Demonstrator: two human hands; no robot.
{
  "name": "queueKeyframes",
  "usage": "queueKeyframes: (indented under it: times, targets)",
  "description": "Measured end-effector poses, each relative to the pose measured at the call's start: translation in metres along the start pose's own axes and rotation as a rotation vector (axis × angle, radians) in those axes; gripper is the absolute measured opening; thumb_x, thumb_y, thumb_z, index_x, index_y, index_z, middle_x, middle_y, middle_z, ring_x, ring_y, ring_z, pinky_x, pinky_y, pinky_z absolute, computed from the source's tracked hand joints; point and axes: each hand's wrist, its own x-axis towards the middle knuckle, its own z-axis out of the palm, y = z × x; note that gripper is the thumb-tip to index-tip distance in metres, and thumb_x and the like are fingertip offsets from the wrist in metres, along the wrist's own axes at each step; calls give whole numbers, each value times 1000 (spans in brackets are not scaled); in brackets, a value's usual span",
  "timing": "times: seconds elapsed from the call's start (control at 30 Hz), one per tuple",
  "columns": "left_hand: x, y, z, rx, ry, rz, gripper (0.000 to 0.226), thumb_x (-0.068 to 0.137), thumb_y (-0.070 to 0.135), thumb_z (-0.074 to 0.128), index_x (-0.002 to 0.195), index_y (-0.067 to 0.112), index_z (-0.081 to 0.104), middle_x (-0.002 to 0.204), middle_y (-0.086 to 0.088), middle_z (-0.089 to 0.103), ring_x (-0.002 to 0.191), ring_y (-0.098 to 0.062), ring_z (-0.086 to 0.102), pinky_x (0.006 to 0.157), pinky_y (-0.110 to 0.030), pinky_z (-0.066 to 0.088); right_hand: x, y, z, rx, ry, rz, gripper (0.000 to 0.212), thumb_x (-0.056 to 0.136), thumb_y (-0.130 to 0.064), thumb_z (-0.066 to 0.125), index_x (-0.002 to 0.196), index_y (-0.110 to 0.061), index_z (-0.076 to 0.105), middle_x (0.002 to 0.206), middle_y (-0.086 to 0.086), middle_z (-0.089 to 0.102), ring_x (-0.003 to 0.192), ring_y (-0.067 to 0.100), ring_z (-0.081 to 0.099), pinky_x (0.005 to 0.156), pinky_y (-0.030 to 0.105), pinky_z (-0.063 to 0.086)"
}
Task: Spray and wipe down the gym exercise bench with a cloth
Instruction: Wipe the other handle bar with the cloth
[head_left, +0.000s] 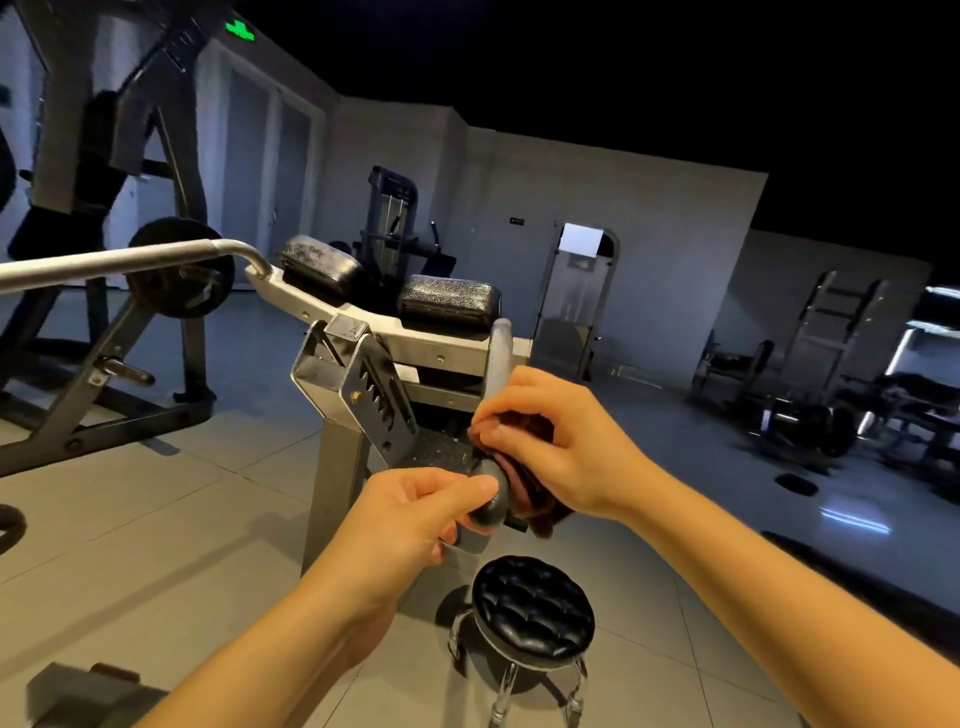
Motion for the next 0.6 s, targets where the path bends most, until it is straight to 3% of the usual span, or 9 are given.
queueKeyframes:
  times: [0.1, 0.23, 0.3, 0.47, 0.6]
  targets:
    - [-1, 3, -1, 41, 3, -17, 25, 86, 40, 73, 88, 18, 83, 81, -5, 75, 66, -9, 47, 60, -22, 37, 47, 45, 3, -76, 160, 106, 10, 97, -18, 67, 101, -19, 77, 95, -8, 59, 90, 5, 55, 83, 19, 42]
    - [-2, 10, 0, 46, 8, -37, 26, 89, 35, 72, 88, 12, 82, 83, -7, 76, 61, -6, 45, 59, -21, 36, 114, 100, 10, -74, 338, 334, 11, 97, -24, 67, 100, -21, 77, 104, 4, 68, 99, 23, 63, 88, 35, 49]
    - [-3, 13, 1, 59, 23, -39, 26, 90, 34, 72, 88, 10, 82, 84, -11, 75, 60, -6, 45, 59, -20, 37, 117, 100, 16, -62, 391, 395, 13, 97, -24, 66, 101, -20, 78, 106, 6, 71, 101, 25, 64, 87, 35, 50]
    - [-8, 11, 2, 44, 52, -50, 23, 90, 31, 72, 87, 11, 83, 86, -13, 76, 67, -9, 46, 68, -27, 39, 24, 25, 19, 52, 317, 203, 12, 95, -15, 67, 93, -23, 77, 96, -6, 67, 93, 10, 61, 83, 23, 45]
    - [-8, 10, 3, 20, 50, -56, 22, 90, 29, 70, 81, 14, 82, 74, -3, 69, 68, -12, 46, 70, -30, 38, -35, -17, 22, 107, 189, -21, 10, 96, -17, 70, 103, -19, 76, 97, -12, 60, 96, 13, 61, 84, 16, 45]
